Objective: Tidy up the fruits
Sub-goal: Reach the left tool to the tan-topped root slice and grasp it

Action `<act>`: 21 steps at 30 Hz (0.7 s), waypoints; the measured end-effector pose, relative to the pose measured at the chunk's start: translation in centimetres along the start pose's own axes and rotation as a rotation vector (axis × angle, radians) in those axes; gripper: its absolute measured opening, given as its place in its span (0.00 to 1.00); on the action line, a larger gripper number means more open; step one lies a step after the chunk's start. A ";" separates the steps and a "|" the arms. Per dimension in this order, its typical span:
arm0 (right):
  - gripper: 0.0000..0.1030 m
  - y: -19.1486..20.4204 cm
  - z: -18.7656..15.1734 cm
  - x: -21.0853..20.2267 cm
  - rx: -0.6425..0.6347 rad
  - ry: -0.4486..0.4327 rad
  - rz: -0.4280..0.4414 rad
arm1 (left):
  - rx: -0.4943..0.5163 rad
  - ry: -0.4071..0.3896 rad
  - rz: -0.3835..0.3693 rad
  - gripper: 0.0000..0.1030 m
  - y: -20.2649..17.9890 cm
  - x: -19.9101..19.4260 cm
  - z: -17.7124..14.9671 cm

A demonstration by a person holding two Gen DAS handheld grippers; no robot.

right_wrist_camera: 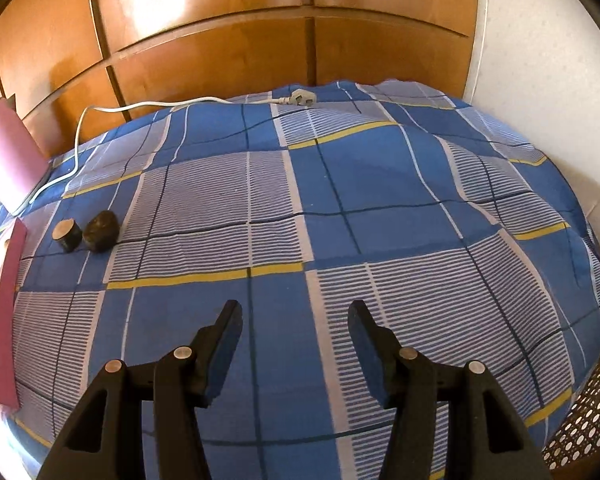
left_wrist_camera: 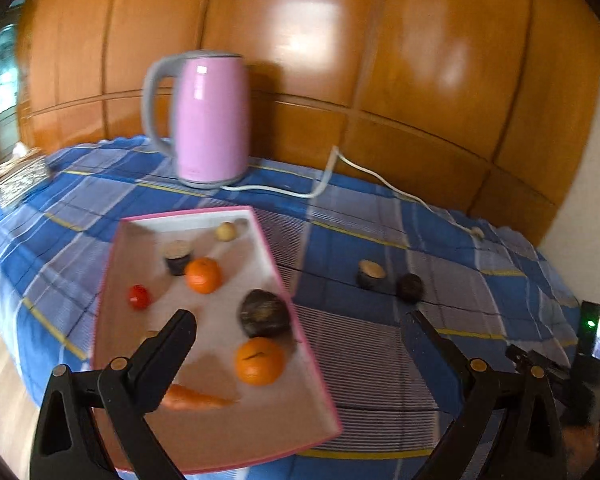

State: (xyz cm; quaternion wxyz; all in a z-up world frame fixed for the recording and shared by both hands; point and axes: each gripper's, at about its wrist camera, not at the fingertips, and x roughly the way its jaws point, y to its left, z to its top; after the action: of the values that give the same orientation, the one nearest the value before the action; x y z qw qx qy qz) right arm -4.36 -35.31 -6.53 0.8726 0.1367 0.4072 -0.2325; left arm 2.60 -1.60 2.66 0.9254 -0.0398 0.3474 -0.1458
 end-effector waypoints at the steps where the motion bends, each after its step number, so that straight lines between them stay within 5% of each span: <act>1: 0.54 -0.1 0.0 0.0 0.001 -0.002 0.000 | 0.007 0.012 -0.010 1.00 -0.4 0.2 0.1; 21: 0.54 -3.5 0.5 0.8 0.083 -0.026 -0.036 | 0.148 0.151 0.083 1.00 -5.4 7.0 1.3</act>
State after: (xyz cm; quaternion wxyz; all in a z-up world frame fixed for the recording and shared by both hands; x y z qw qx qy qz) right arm -5.37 -38.82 -7.01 0.8672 0.1623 0.3882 -0.2664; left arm 7.13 -8.85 0.16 0.9023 0.0541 0.4057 -0.1354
